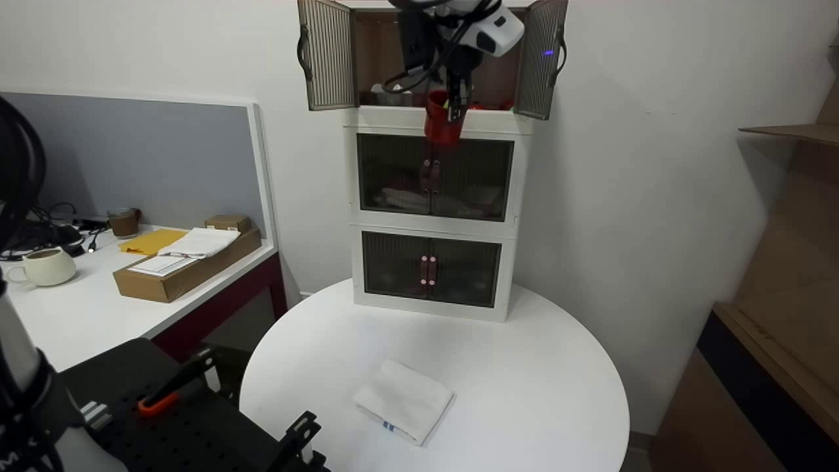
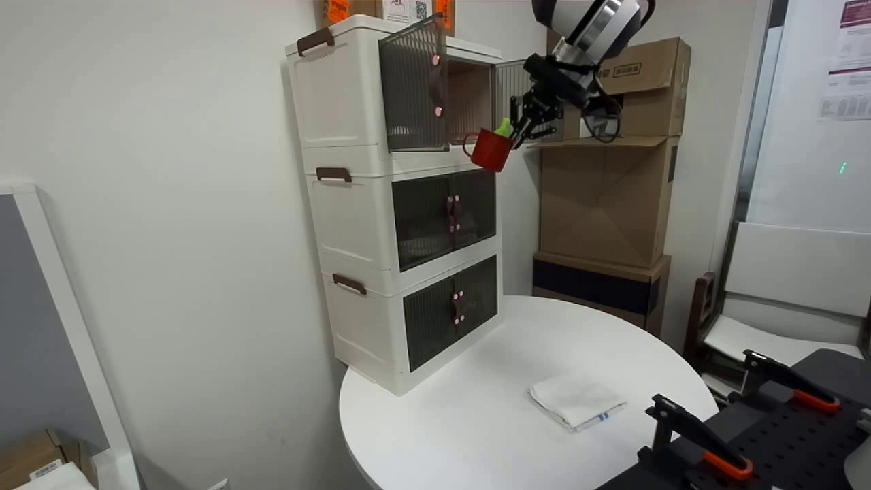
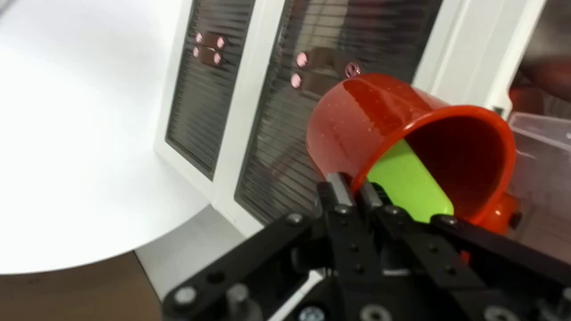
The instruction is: Remove the red cup from the top cabinet
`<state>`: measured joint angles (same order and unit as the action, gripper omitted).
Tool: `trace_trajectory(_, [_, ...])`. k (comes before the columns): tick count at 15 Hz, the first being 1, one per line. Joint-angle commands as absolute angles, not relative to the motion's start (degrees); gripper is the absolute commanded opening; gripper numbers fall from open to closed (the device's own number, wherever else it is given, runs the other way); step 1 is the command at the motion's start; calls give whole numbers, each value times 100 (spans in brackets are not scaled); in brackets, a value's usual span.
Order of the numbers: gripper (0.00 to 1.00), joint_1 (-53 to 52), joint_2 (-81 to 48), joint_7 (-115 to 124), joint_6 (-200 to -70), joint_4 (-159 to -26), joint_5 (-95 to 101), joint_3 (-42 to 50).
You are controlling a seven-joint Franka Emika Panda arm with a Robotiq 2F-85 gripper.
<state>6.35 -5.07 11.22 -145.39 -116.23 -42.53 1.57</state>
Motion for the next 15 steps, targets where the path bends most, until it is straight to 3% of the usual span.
trace_trajectory(1, [2, 464, -809, 1266, -14684, -11897, -4156, 177])
trace_trajectory(8, [2, 389, -3170, 1107, -16377, -11270, -4282, 74])
trace_trajectory(15, [2, 561, -5360, 1554, -16516, -10014, -3841, 253])
